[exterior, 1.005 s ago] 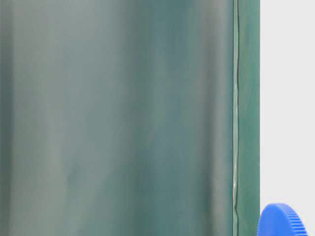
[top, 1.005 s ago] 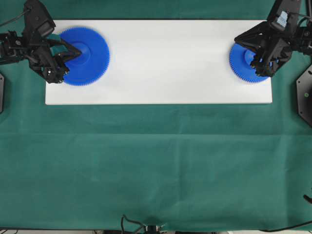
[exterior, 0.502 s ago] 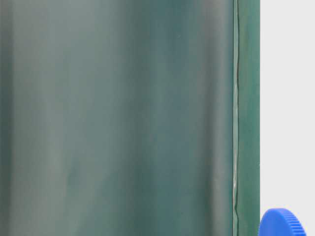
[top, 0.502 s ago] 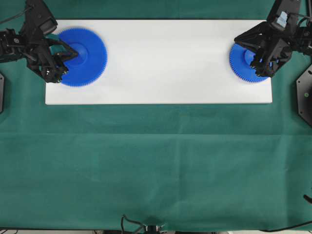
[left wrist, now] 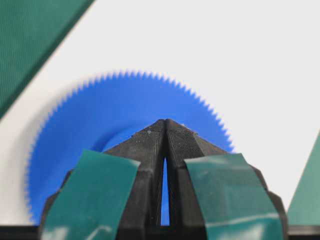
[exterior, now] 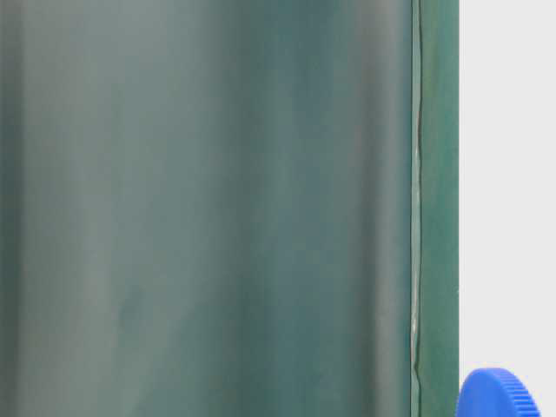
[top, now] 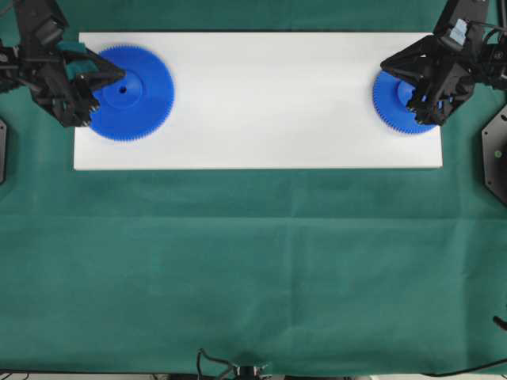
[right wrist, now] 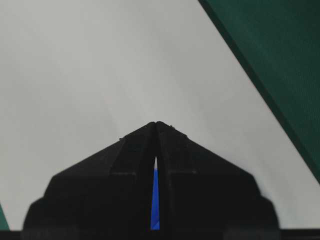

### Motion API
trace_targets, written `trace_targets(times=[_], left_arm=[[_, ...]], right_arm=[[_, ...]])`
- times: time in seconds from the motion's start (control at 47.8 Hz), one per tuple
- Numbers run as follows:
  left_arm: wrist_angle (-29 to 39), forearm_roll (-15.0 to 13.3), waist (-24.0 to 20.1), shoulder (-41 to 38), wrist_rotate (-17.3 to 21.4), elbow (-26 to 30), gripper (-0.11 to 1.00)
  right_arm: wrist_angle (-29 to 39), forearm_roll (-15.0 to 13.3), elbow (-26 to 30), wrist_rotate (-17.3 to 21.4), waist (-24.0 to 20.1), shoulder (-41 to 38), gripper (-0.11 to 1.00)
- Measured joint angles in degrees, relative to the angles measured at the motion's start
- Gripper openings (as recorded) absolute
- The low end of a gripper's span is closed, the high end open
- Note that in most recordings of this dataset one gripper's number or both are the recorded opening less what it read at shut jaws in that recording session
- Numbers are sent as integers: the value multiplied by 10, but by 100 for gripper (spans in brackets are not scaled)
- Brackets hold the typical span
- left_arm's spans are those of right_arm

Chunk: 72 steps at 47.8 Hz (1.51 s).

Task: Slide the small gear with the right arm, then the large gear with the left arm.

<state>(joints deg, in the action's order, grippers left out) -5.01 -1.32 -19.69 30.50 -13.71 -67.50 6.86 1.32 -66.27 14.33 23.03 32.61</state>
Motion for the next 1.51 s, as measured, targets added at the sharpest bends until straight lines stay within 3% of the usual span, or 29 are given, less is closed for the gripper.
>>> trace_targets(times=[0.23, 0.712, 1.507], left_arm=[[8, 0, 5, 40, 20, 3, 0], [17, 0, 20, 48, 20, 7, 0], [13, 1, 150, 49, 21, 13, 0]], right_arm=[[0, 0, 14, 0, -4, 2, 52], [0, -1, 36, -4, -29, 13, 52], [-30, -1, 42, -4, -177, 13, 52]])
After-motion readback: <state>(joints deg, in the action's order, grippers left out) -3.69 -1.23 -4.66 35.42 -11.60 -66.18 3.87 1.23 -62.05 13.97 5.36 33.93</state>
